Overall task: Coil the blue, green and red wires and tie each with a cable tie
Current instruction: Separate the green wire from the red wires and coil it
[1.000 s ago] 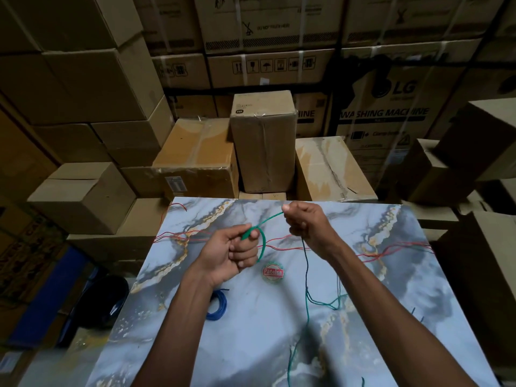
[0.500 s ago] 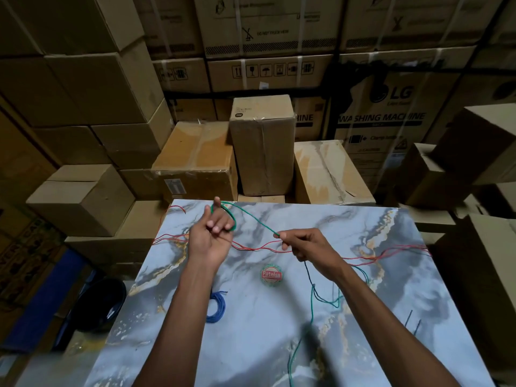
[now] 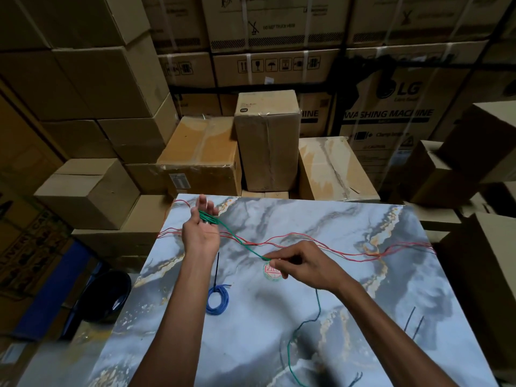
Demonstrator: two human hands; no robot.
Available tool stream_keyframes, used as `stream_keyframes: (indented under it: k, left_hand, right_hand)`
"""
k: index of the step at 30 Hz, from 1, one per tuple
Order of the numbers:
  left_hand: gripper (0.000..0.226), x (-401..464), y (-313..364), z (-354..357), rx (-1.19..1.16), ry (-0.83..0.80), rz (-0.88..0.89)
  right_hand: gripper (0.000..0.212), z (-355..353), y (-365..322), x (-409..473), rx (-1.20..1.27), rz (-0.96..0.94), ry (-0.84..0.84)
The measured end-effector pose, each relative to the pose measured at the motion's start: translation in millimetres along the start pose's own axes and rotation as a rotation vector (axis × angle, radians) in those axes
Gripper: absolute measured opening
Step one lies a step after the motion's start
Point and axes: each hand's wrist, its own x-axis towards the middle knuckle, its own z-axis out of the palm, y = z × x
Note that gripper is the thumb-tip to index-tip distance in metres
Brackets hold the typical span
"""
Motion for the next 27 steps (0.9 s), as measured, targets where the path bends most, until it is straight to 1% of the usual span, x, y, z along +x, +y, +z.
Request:
stream_keyframes:
  k: [2,4,6,8,10,11,13,14,15,17,19,21,23,25,26,27]
  left_hand:
    - [0.033,0,-13,-8,0.161,0.024,0.073]
    - [0.033,-2,-27,-16,0.342,0.000,0.142]
    - [0.032,-8,-38,-21,0.530,-0.091,0.162]
    - [0.032,-18,-46,-23,0.744,-0.187,0.144]
    - [0.031,-33,-52,-22,0.943,-0.297,0.106]
    - [0.032,-40,-55,-22,1.006,-0.383,0.082]
    - [0.038,-52,-56,-26,1.086,-0.581,-0.002]
    - [0.040,-56,-55,-27,1.113,-0.654,-0.058]
    - [0.040,-58,-53,-27,1.107,-0.694,-0.128]
    - [0.036,-62,-47,-23,0.973,-0.721,-0.278]
    - [0.031,-64,-40,-16,0.767,-0.710,-0.396]
    - [0.029,-65,-32,-9,0.590,-0.662,-0.483]
    - [0.031,-64,-23,-5,0.428,-0.575,-0.503]
    - [0.035,-60,-14,-3,0.306,-0.478,-0.455]
    - [0.036,-57,-10,-3,0.281,-0.444,-0.428]
    - [0.036,-54,-8,-3,0.283,-0.427,-0.409]
  right_hand:
    - [0.020,-7,-18,1,-0.012,-0.018,-0.041]
    - [0.018,-16,-35,2,-0.056,-0.065,-0.081]
    - [0.017,-24,-50,5,-0.123,-0.114,-0.123]
    - [0.014,-30,-62,9,-0.148,-0.144,-0.130]
    - [0.013,-40,-73,14,-0.160,-0.184,-0.073]
    - [0.014,-46,-76,17,-0.168,-0.200,-0.025]
    - [0.013,-63,-77,25,-0.216,-0.199,0.098]
    - [0.012,-71,-74,28,-0.257,-0.183,0.149]
    - [0.011,-79,-70,32,-0.292,-0.158,0.177]
    - [0.014,-89,-55,37,-0.325,-0.126,0.193]
    - [0.028,-93,-33,41,-0.290,-0.090,0.217]
    - [0.041,-95,-8,42,-0.266,-0.027,0.217]
    - [0.040,-92,21,42,-0.349,0.013,0.176]
    - [0.031,-89,48,40,-0.419,0.027,0.186]
    - [0.028,-88,59,39,-0.419,0.042,0.210]
    - [0.029,-87,67,37,-0.403,0.064,0.233]
